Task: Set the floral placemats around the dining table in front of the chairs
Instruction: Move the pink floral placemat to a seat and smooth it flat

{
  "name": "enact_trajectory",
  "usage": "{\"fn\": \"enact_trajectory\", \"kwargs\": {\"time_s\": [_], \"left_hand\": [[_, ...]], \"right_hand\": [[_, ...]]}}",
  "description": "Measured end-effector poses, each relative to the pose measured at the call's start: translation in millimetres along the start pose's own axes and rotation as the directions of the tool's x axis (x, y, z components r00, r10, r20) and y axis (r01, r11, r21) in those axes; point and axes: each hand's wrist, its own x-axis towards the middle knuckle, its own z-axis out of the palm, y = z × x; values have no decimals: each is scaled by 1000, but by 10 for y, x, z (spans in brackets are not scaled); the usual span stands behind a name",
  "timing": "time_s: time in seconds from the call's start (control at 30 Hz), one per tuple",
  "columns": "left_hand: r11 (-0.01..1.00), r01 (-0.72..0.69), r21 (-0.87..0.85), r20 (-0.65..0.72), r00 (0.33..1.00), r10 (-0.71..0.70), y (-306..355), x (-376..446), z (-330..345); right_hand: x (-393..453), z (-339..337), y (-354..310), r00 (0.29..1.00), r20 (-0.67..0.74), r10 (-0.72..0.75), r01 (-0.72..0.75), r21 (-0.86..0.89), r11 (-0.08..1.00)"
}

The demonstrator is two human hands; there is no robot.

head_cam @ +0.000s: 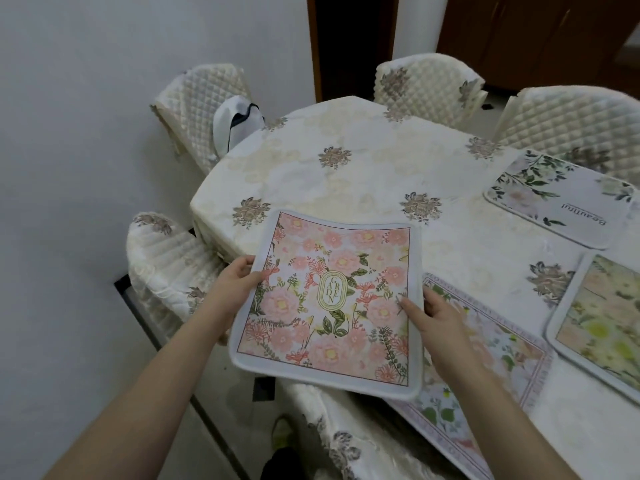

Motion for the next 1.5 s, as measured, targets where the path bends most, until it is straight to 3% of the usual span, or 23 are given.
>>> {"fn": "enact_trajectory", "kwargs": {"time_s": [0.47,0.67,0.83,1.17,1.33,1.5], "left_hand": [[991,-49,125,250,968,16,253,1385,-689],[969,-118,216,262,963,59,367,1578,-724],[946,-164,281,264,960,88,420,1748,-765],[969,-77,234,228,973,22,389,2342,-908],[969,-84,231,262,965,21,354,2719,-1049],[970,-113,216,336,941,35,232,3234,-1224]], "right_hand": [[517,1168,-147,958,-278,76,-74,18,997],[540,1328,-161,927,-351,136,-108,98,989],[637,1372,-116,919,-329,216,-159,194,968],[994,1638,-125,927,-301,223,-148,253,956],[1265,1906,-108,900,-376,220,-139,231,963],[1567,2321,-12,827,-500,256,-159,229,960]]}}
